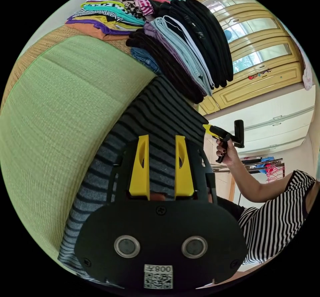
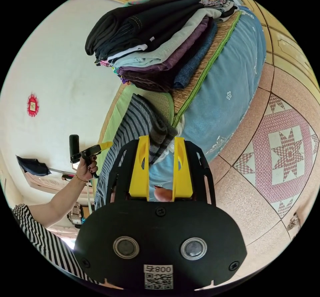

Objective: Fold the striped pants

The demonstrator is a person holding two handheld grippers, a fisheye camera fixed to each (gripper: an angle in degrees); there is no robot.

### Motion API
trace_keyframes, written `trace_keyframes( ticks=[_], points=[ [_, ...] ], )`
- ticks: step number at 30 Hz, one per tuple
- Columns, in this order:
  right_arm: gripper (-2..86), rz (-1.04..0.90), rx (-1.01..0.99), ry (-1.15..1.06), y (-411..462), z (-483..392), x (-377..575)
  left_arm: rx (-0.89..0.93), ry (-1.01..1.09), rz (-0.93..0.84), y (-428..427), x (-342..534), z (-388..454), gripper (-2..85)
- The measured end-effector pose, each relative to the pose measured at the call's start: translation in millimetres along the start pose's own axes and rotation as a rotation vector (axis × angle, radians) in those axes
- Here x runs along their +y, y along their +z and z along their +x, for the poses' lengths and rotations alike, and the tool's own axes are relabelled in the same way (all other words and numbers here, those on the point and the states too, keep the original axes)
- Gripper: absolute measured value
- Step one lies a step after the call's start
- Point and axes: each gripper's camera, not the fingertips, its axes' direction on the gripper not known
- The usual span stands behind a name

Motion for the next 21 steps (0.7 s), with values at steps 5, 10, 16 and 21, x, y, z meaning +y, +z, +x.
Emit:
trace_keyframes(
  ticks=[5, 10, 16, 21],
  points=[
    [9.1, -0.020, 0.026, -0.016, -7, 7, -8, -0.019, 0.028, -0.027, 37, -44, 3, 11.9],
    [7.3, 0.037, 0.012, -0.107, -27, 0, -6, -0.058, 0.028, -0.012, 65, -86, 0, 12.1],
    [7.6, 0.016, -0.002, -0.058, -30, 25, -12, -0.136, 0.084, -0.074, 103, -142, 7, 12.9],
    [7.8, 0.008, -0.052, -0.021, -30, 42, -15, -0.208, 0.115, -0.122, 132, -184, 14, 13.2]
  ],
)
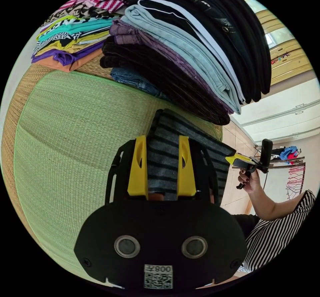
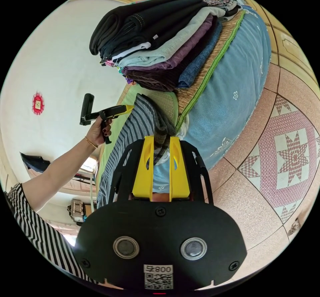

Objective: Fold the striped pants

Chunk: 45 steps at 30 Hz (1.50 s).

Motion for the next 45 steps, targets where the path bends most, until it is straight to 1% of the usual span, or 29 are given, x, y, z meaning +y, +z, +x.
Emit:
trace_keyframes(
  ticks=[3, 6, 9, 14, 20, 26, 32, 38, 45],
  points=[
    [7.5, -0.001, -0.025, 0.006, -2, 5, -1, -0.033, 0.002, -0.049, 16, -19, 1, 13.0],
    [7.2, -0.005, -0.033, 0.002, -2, 7, 0, -0.034, 0.023, -0.048, 22, -26, 3, 12.1],
    [6.7, 0.002, -0.074, 0.024, 0, 12, 1, 0.052, 0.024, -0.065, 28, -29, 4, 8.6],
    [5.8, -0.002, -0.093, 0.019, -1, 10, 6, 0.098, -0.017, -0.044, 22, -27, 1, 4.8],
    [5.2, 0.004, -0.129, -0.007, -6, -5, 14, 0.099, 0.009, -0.018, -8, -19, 14, 3.3],
    [5.0, 0.043, -0.204, -0.041, -14, -32, 31, 0.103, 0.054, 0.028, -59, 2, 26, 2.7],
    [5.1, 0.050, -0.273, -0.182, -23, -91, 55, 0.120, 0.143, 0.109, -132, 46, 38, 2.4],
    [5.0, 0.011, -0.367, -0.341, -17, -165, 89, 0.150, 0.175, 0.221, -212, 120, 33, 2.2],
    [5.0, -0.162, -0.407, -0.604, 28, -275, 147, 0.168, 0.119, 0.346, -294, 243, 7, 2.2]
  ],
)
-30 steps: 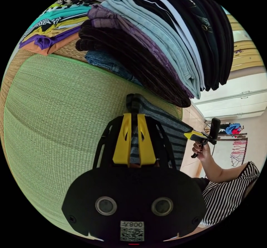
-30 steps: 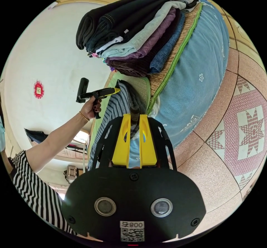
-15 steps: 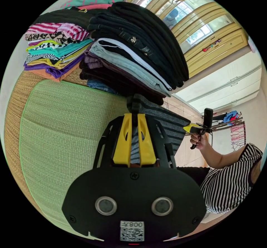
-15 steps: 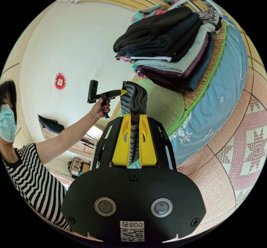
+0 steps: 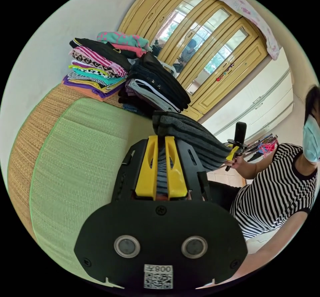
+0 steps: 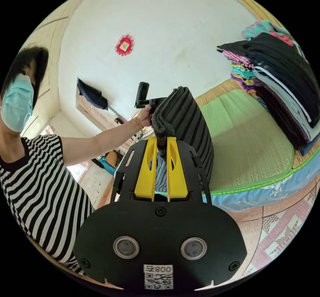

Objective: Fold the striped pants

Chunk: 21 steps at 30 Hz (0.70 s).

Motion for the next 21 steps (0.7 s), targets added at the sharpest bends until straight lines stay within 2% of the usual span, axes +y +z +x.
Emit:
trace_keyframes(
  ticks=[7, 17, 19, 21],
  points=[
    [5.2, -0.237, -0.083, -0.105, 126, -56, 5, -0.021, -0.186, 0.087, -88, 121, -17, 2.2],
    [5.5, -0.567, -0.023, -0.125, 282, -75, 36, -0.025, -0.582, 0.121, -128, 272, -58, 2.2],
    [5.8, -0.653, 0.012, -0.128, 318, -74, 46, -0.017, -0.731, 0.197, -143, 311, -61, 2.6],
    [6.1, -0.728, 0.024, -0.115, 345, -72, 54, 0.011, -0.787, 0.286, -157, 337, -55, 3.3]
  ],
)
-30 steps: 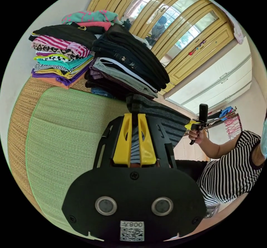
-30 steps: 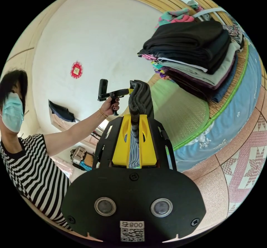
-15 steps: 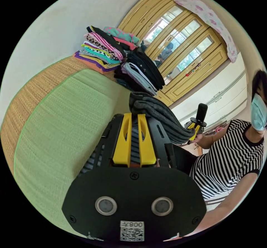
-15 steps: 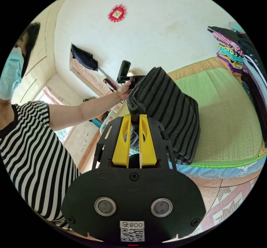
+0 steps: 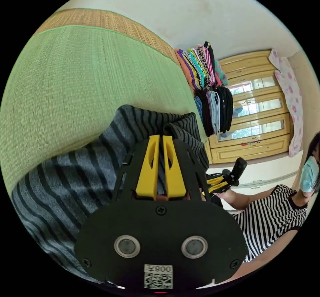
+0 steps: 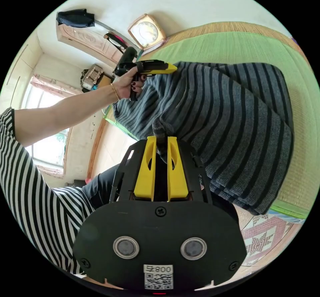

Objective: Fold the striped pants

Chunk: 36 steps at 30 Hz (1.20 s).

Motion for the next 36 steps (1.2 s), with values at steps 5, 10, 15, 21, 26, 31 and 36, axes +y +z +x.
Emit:
trace_keyframes(
  ticks=[5, 10, 15, 21, 26, 31, 36],
  points=[
    [7.2, -0.021, -0.007, -0.010, 29, -9, -21, 0.087, 0.010, -0.014, -17, 40, 16, 7.3],
    [8.5, -0.070, 0.057, -0.087, 49, -36, -42, -0.014, 0.066, -0.144, -11, 57, 48, 9.3],
    [9.2, -0.095, 0.179, -0.152, 70, -65, -56, -0.143, 0.063, -0.179, -22, 67, 64, 7.5],
    [9.5, -0.081, 0.201, -0.165, 84, -77, -72, -0.167, 0.080, -0.163, -53, 77, 82, 7.0],
    [8.0, -0.088, 0.134, -0.181, 95, -81, -84, -0.217, 0.061, -0.240, -55, 88, 84, 5.4],
    [6.7, -0.066, 0.097, -0.163, 97, -80, -93, -0.180, 0.047, -0.193, -84, 99, 86, 1.4],
    [5.8, 0.011, 0.026, -0.132, 80, -70, -101, -0.211, 0.030, -0.144, -112, 122, 91, 0.5]
  ],
)
